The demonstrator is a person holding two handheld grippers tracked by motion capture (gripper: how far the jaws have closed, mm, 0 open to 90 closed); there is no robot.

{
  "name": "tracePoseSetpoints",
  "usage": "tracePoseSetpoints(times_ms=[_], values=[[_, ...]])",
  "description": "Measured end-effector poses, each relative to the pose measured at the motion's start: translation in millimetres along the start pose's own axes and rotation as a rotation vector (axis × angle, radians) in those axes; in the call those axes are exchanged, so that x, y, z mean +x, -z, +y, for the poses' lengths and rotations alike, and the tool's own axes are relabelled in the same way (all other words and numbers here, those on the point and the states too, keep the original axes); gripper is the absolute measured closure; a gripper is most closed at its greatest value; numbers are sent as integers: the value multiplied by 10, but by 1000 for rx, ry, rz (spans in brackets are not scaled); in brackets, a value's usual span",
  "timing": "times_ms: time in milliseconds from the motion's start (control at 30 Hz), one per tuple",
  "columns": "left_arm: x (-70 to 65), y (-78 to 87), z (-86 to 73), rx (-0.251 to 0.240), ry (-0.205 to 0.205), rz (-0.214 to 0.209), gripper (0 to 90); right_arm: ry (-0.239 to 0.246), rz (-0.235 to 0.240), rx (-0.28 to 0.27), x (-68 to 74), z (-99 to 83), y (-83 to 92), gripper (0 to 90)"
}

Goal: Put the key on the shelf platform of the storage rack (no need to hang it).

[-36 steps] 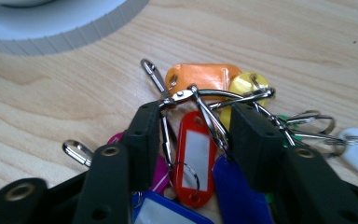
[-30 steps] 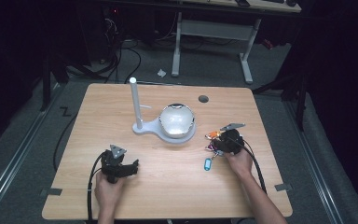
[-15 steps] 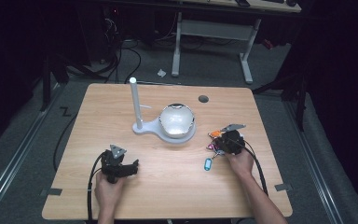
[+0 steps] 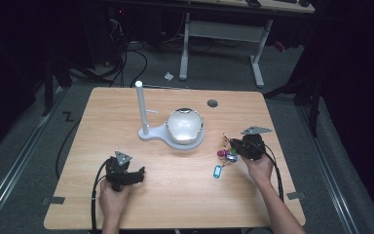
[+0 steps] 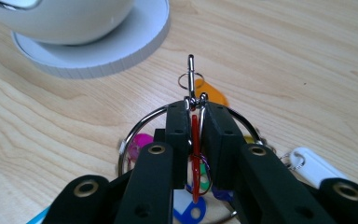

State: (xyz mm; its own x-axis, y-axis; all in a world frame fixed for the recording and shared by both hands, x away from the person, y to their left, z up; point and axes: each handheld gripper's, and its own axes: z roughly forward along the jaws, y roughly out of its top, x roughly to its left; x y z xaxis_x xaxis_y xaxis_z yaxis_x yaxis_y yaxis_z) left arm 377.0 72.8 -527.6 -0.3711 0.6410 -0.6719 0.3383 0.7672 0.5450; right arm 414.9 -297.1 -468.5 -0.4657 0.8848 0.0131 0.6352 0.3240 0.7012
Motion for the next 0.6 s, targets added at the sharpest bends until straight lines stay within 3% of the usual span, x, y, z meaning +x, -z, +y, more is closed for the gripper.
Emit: tracePoseSetpoints(times_ms=[500,600], values=[[-1,1,-1,0,1,0,150,-40,41,-61,-102,3,290,817],[-1,1,-1,0,2,0,150,-52,51,-77,-110,5,343,855]])
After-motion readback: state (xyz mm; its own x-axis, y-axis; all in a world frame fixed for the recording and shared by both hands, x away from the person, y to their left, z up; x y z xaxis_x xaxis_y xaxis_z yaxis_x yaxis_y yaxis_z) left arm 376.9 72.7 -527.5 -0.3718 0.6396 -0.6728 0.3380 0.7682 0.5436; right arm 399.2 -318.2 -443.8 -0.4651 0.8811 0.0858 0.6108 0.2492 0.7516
